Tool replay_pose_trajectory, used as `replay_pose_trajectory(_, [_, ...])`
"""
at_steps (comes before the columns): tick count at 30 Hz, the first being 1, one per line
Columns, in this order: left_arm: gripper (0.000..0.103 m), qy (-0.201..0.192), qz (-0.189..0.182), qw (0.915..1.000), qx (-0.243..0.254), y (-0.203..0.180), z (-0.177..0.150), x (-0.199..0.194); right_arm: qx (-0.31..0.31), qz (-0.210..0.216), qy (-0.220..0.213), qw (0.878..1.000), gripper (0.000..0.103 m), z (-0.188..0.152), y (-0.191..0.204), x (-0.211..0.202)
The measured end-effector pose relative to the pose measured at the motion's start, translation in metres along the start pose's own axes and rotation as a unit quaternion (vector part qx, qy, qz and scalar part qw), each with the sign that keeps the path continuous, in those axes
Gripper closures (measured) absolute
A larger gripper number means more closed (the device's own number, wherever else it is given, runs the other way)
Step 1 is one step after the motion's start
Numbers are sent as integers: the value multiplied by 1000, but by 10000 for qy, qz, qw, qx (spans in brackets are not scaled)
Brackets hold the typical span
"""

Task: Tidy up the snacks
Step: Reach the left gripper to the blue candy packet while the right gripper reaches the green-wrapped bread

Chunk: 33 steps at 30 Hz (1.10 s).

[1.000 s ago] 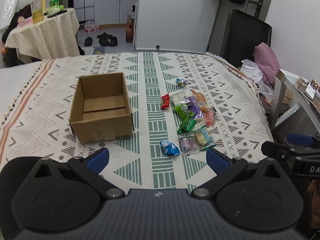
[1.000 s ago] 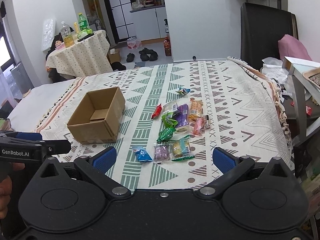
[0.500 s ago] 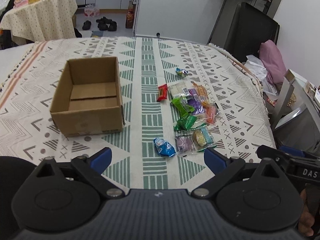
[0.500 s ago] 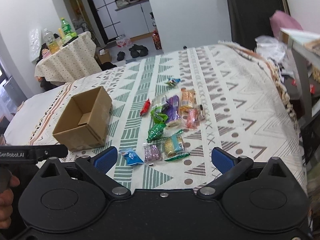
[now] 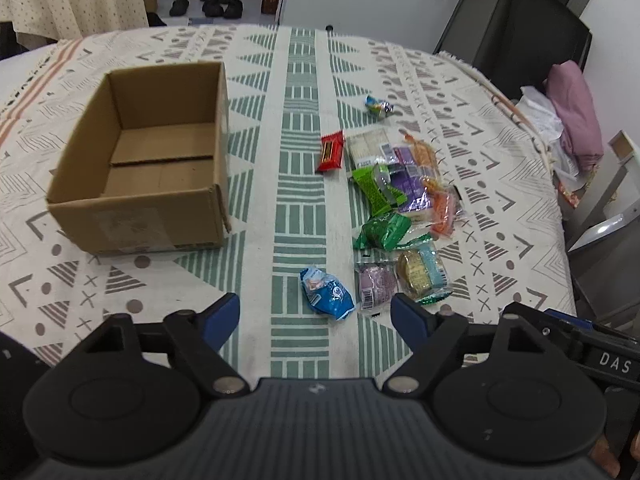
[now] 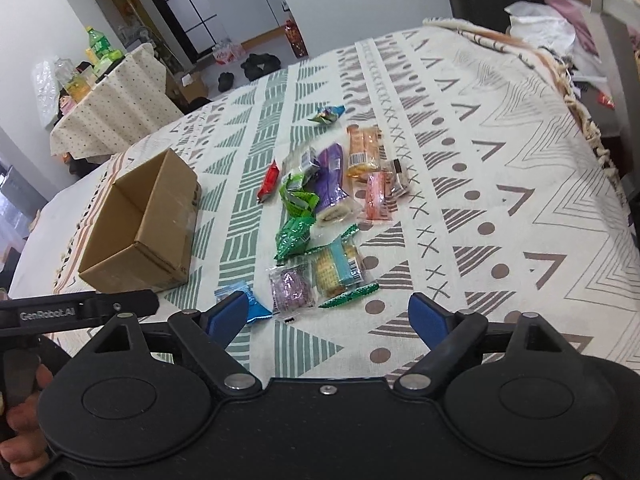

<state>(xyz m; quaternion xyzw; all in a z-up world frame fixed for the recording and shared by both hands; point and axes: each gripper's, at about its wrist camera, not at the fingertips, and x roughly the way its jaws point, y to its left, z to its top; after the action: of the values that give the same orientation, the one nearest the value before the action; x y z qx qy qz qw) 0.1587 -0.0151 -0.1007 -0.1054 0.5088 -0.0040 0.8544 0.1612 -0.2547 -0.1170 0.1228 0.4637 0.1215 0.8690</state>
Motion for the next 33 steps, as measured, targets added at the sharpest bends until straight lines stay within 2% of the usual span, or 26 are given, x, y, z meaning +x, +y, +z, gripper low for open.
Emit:
replay_pose_trajectory(6, [29,294,55,9995,-126,-4,6,29,82,15,161,9998,18,9,-5,20])
replay_pose_trajectory(9, [32,439,92,9989,-159,-7,10,43,172,60,286,9994,22,10,-10,31])
replay_pose_trajectory(11, [33,535,113,9983,-208,-8,12,53,279,120,403,9987,28,11,-14,38])
replay_pose_trajectory(16, [37,716,243,9964,-377,-9,16,75,447,65,578,9973,32,15,-20,58])
replay_pose_trajectory(26, [40,1123,494,9905,-614,-12,21,114,431,-71,812,9957,33,26,-18,100])
replay_pose_trajectory(30, [47,1317,609,9870,-690,-11,19,126,410,-151,890,9951,33,27,-17,112])
replay_pose_trajectory(33, [48,1369,570,9860,-757,-10,18,132,329,-262,941,9947,33,28,-14,121])
